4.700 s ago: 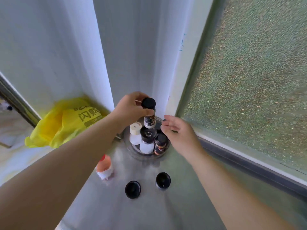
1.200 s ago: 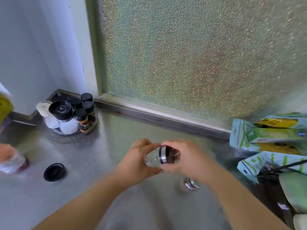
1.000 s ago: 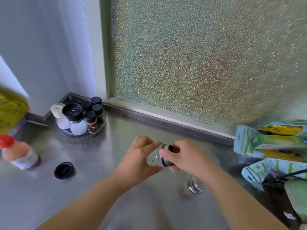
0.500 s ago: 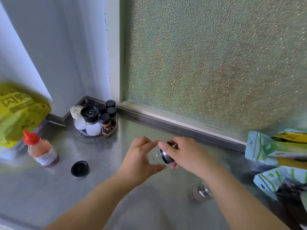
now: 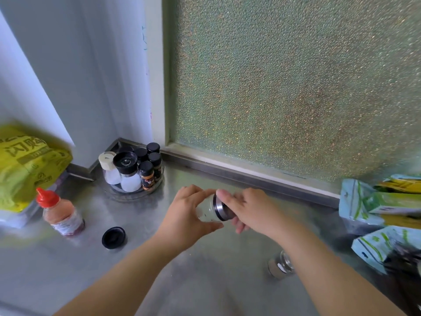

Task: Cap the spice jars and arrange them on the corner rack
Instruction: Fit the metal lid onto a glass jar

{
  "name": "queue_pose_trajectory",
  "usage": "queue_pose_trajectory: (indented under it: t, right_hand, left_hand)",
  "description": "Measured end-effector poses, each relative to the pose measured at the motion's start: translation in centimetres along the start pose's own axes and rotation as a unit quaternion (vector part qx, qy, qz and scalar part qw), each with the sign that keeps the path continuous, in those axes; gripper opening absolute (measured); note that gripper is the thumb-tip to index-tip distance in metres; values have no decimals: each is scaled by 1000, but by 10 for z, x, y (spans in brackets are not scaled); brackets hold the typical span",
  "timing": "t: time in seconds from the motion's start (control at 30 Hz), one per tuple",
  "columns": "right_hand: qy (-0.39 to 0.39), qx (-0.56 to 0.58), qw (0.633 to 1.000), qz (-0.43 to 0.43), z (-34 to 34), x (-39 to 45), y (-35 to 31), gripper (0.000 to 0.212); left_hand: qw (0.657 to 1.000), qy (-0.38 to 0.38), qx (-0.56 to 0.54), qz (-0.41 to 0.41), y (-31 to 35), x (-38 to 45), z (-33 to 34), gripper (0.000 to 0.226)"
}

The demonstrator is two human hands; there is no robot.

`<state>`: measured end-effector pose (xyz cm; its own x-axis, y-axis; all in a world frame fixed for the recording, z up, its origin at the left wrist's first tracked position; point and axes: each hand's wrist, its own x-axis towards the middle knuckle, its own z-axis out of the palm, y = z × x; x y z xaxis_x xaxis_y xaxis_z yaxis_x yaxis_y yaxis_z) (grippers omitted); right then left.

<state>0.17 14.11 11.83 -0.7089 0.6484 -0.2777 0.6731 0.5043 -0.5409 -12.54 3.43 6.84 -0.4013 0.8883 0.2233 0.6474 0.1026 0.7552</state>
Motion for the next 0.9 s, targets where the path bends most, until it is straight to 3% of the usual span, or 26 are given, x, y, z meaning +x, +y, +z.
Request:
queue_pose_trajectory:
  t: [0.07,0.13,0.23,0.37,0.43,0.5,0.67,0.77,0.9]
  right_hand:
    - [-48,-9,998,-38,-8,-3,1,63]
    - [-62,-5,994,-85,-14,-5,0,71]
    - [6,-31,996,-84,-7,-5,-4,37]
    - [-6,-36,999,-10,-7,-1,-1,70]
    - [-29,-11,999,-40,-14,-1,0,59]
    - [-45,13,995,-84,-18,0,0,68]
    - [32,-5,997,-73,-6,6,-9,40]
    - [38,-5,998,-58,-5,9,-5,49]
    - [-44,4,992,-117,-11,6,-6,71]
  left_hand:
    - [1000,-6,4,-2,-2,3,-2,68]
    - [1000,-5,2,-1,-3,4,-2,67]
    - [1000,-9,-7,-2,0,5,0,67]
    - [1000,-14,-10,-10,3,7,0,68]
    - [1000,-13,-11,-17,1,8,-4,68]
    - [1000,-16,-5,-20,1,8,-6,68]
    - [999,-19,-7,-38,3,6,-7,72]
    - [998,-18,-17,-50,3,2,-10,78]
    - [997,-22,-37,-62,3,2,-18,66]
